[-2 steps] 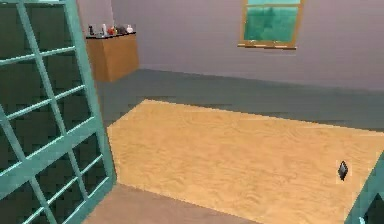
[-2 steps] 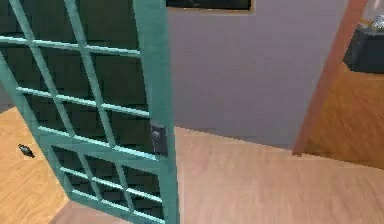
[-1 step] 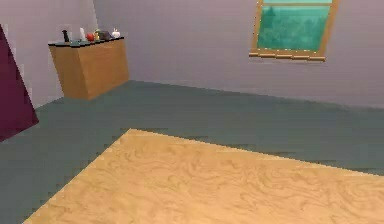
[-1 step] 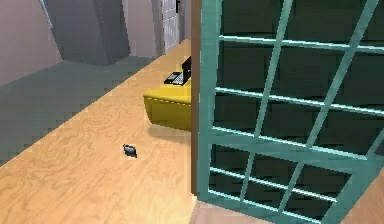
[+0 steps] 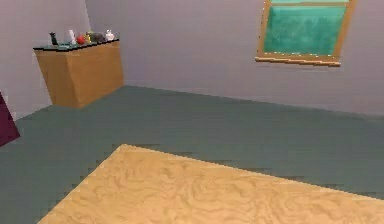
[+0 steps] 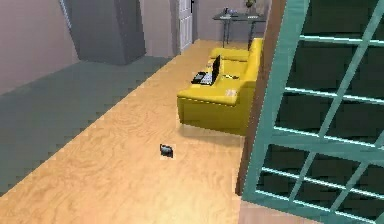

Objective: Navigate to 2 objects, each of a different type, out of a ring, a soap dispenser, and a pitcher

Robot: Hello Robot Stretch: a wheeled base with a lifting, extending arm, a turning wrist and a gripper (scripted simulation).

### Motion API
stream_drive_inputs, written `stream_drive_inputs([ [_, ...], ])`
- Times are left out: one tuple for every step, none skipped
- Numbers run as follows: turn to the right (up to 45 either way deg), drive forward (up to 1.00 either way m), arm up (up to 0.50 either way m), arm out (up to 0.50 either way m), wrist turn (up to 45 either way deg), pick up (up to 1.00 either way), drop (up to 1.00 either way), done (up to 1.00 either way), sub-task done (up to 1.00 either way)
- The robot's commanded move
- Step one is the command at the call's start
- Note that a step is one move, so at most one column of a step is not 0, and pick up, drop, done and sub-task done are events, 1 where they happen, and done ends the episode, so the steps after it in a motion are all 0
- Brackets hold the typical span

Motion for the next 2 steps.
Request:
stream_drive_inputs([
  [-18.0,0.0,0.0,0.0,0.0,0.0,0.0,0.0,0.0],
  [0.0,1.0,0.0,0.0,0.0,0.0,0.0,0.0,0.0],
])
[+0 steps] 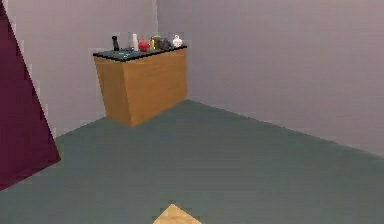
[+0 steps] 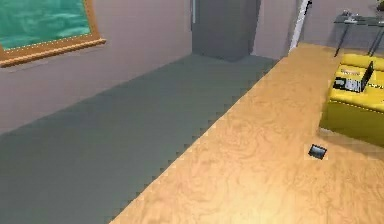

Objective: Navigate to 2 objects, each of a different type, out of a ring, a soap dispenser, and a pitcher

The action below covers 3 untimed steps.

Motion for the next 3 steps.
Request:
stream_drive_inputs([
  [-3.0,0.0,0.0,0.0,0.0,0.0,0.0,0.0,0.0],
  [0.0,1.0,0.0,0.0,0.0,0.0,0.0,0.0,0.0],
  [0.0,1.0,0.0,0.0,0.0,0.0,0.0,0.0,0.0],
])
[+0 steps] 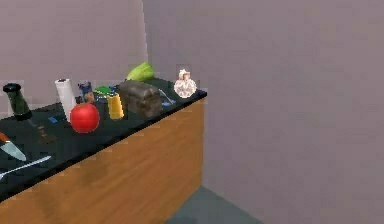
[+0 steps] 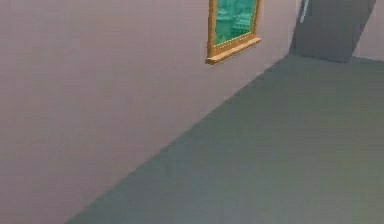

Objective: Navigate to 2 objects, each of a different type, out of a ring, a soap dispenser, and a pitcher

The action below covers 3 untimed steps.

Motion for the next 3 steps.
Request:
stream_drive_inputs([
  [-12.0,0.0,0.0,0.0,0.0,0.0,0.0,0.0,0.0],
  [0.0,0.15,0.0,0.0,0.0,0.0,0.0,0.0,0.0],
  [0.0,0.0,0.0,0.0,0.0,0.0,0.0,1.0,0.0],
])
